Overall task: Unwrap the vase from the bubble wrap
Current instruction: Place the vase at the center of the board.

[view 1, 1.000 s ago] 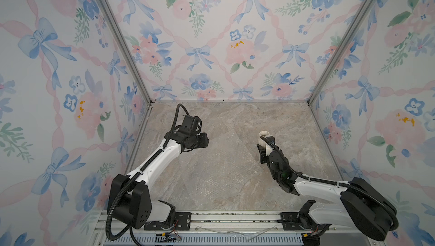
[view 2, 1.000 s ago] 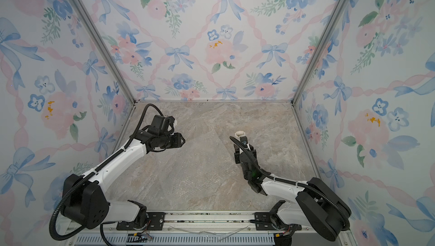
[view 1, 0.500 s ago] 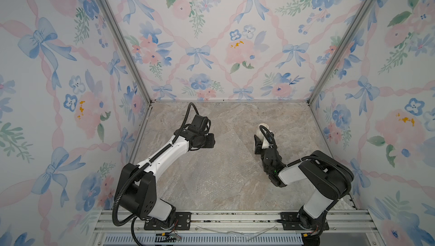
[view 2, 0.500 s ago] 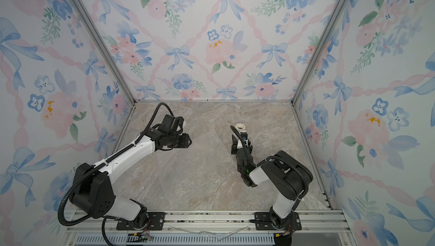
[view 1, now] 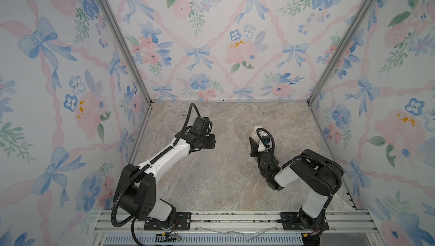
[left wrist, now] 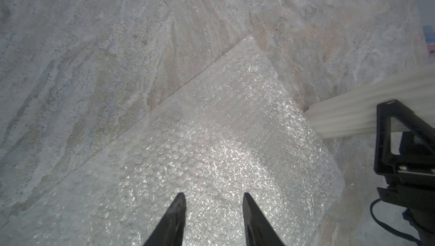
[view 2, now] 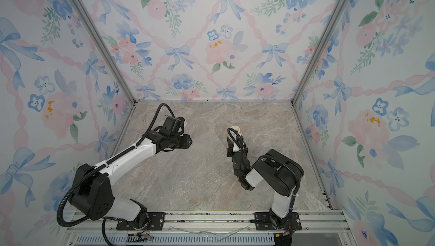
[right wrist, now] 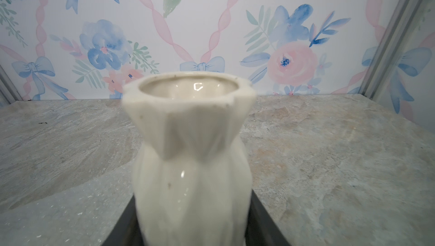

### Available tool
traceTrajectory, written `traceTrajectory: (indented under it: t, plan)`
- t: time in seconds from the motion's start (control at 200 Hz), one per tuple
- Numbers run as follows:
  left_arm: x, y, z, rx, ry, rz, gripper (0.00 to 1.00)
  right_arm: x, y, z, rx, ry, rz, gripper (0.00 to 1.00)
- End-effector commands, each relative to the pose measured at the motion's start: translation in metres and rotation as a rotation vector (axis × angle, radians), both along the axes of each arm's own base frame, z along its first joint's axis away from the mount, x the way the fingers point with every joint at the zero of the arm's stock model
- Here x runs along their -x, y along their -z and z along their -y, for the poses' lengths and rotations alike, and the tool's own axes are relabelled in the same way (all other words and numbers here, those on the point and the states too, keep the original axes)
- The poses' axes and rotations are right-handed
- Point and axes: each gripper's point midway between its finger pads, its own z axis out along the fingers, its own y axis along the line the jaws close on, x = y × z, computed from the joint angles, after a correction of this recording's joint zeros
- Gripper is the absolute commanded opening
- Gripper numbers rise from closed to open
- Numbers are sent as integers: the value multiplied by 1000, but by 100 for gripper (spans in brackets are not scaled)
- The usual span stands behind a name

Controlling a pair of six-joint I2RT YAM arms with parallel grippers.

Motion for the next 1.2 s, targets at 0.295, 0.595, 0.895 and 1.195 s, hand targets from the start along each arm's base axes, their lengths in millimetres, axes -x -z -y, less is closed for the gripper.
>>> traceTrajectory:
  t: [0.295, 0.595, 0.895, 1.195]
  plan:
    - [5, -6, -5, 14, -16, 75, 43, 30, 65, -17, 181, -12, -127, 25]
    - [3, -9, -5, 7, -6, 92, 43, 36, 67, -6, 172, 34, -133, 56]
    - [2, -9, -3, 9, 4, 93, 43, 44, 66, -1, 178, 51, -130, 78]
    - [2, -20, -3, 29, -7, 114, 44, 65, 30, 21, 110, 88, -72, 82]
